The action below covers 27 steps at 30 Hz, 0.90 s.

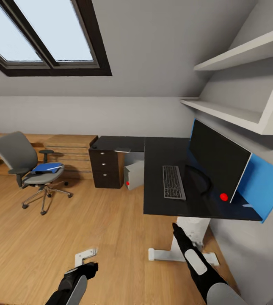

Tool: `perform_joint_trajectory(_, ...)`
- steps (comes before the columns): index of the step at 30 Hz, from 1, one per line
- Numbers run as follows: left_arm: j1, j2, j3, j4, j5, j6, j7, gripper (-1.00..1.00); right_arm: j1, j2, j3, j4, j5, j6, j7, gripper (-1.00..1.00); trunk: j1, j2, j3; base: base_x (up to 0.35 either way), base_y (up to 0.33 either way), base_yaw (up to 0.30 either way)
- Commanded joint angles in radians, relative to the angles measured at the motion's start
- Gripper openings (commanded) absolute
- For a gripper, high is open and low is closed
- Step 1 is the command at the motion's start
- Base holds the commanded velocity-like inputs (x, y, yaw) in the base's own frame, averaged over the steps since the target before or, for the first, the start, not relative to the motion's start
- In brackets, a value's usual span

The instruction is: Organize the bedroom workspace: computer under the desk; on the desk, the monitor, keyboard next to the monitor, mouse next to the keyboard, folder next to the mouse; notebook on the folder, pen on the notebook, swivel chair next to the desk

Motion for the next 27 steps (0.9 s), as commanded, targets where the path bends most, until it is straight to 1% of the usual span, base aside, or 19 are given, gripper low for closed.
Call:
perform_joint_trajectory(1,-0.001,0.002,-0.003,0.039,0.009,-0.005,0.01,1.0,-0.001,0.001,0.033,0.046,0.016,-0.058,0.002,1.0,0.0,-0.001,-0.001,-0.08,0.039,0.0)
perform_joint_trajectory(2,-0.001,0.004,-0.004,0.071,0.008,-0.016,0.009,1.0,-0.001,0.002,0.072,0.098,0.045,-0.111,0.002,1.0,0.0,-0.001,-0.001,-0.052,0.025,0.0)
perform_joint_trajectory(3,-0.001,0.004,-0.004,0.085,0.008,-0.024,0.01,1.0,-0.001,0.002,0.093,0.125,0.062,-0.134,0.002,1.0,0.0,-0.001,-0.001,-0.041,0.02,0.0)
perform_joint_trajectory(4,-0.001,0.006,-0.004,0.113,0.008,-0.045,0.01,1.0,-0.001,0.004,0.14,0.178,0.101,-0.172,0.002,1.0,-0.004,0.006,0.002,-0.026,0.013,0.0)
perform_joint_trajectory(5,-0.001,0.007,-0.004,0.129,0.008,-0.058,0.01,1.0,-0.001,0.005,0.166,0.204,0.124,-0.185,0.002,1.0,-0.008,0.013,0.005,-0.021,0.01,0.0)
perform_joint_trajectory(6,-0.001,0.012,-0.004,0.161,0.008,-0.088,0.009,1.0,-0.001,0.006,0.216,0.249,0.172,-0.205,0.0,1.0,-0.012,0.02,0.008,-0.014,0.007,0.0)
perform_joint_trajectory(7,-0.001,0.015,-0.004,0.178,0.008,-0.104,0.009,1.0,-0.001,0.007,0.241,0.268,0.197,-0.211,-0.001,1.0,-0.015,0.027,0.011,-0.011,0.005,0.0)
perform_joint_trajectory(8,-0.001,0.021,-0.005,0.211,0.007,-0.139,0.008,1.0,-0.001,0.007,0.286,0.302,0.244,-0.221,-0.003,1.0,-0.019,0.034,0.014,-0.007,0.003,0.0)
perform_joint_trajectory(9,-0.001,0.026,-0.006,0.241,0.008,-0.173,0.008,1.0,0.0,0.006,0.32,0.332,0.283,-0.226,-0.004,1.0,-0.023,0.041,0.018,-0.004,0.002,0.0)
perform_joint_trajectory(10,-0.001,0.029,-0.006,0.272,0.008,-0.207,0.008,1.0,0.0,0.005,0.342,0.362,0.311,-0.228,-0.005,1.0,-0.027,0.048,0.021,-0.003,0.001,0.0)
perform_joint_trajectory(11,-0.001,0.031,-0.006,0.302,0.008,-0.239,0.008,1.0,0.0,0.005,0.356,0.397,0.328,-0.23,-0.006,1.0,-0.031,0.055,0.024,-0.002,0.001,0.0)
perform_joint_trajectory(13,-0.001,0.032,-0.006,0.351,0.009,-0.307,0.009,1.0,0.001,0.005,0.371,0.463,0.347,-0.235,-0.007,1.0,-0.038,0.069,0.03,-0.001,0.0,0.0)
perform_joint_trajectory(14,-0.001,0.032,-0.006,0.362,0.009,-0.325,0.008,1.0,0.002,0.005,0.373,0.472,0.349,-0.235,-0.006,1.0,-0.042,0.076,0.033,0.0,0.0,0.0)
perform_joint_trajectory(15,-0.001,0.031,-0.006,0.386,0.01,-0.362,0.008,1.0,0.005,0.005,0.376,0.486,0.353,-0.238,-0.006,1.0,-0.046,0.083,0.036,0.0,0.0,0.0)
perform_joint_trajectory(18,-0.001,0.028,-0.015,0.487,0.009,-0.432,-0.018,1.0,0.035,0.004,0.379,0.503,0.359,-0.241,-0.005,1.0,-0.058,0.104,0.046,0.0,0.0,0.0)
perform_joint_trajectory(19,-0.001,0.027,-0.021,0.503,0.009,-0.437,-0.029,1.0,0.041,0.004,0.38,0.504,0.36,-0.241,-0.004,1.0,-0.061,0.111,0.049,0.0,0.0,0.0)
perform_joint_trajectory(20,-0.001,0.027,-0.045,0.536,0.008,-0.449,-0.069,1.0,0.051,0.005,0.382,0.507,0.363,-0.242,-0.002,1.0,-0.061,0.111,0.049,0.0,0.0,0.0)
perform_joint_trajectory(22,-0.001,0.028,-0.072,0.554,0.008,-0.455,-0.108,1.0,0.057,0.005,0.383,0.508,0.366,-0.242,-0.001,1.0,-0.061,0.111,0.049,0.0,0.0,0.0)
perform_joint_trajectory(27,-0.001,0.029,-0.103,0.575,0.01,-0.46,-0.152,1.0,0.063,0.0,0.383,0.509,0.367,-0.243,0.0,1.0,-0.061,0.111,0.049,0.0,0.0,0.0)
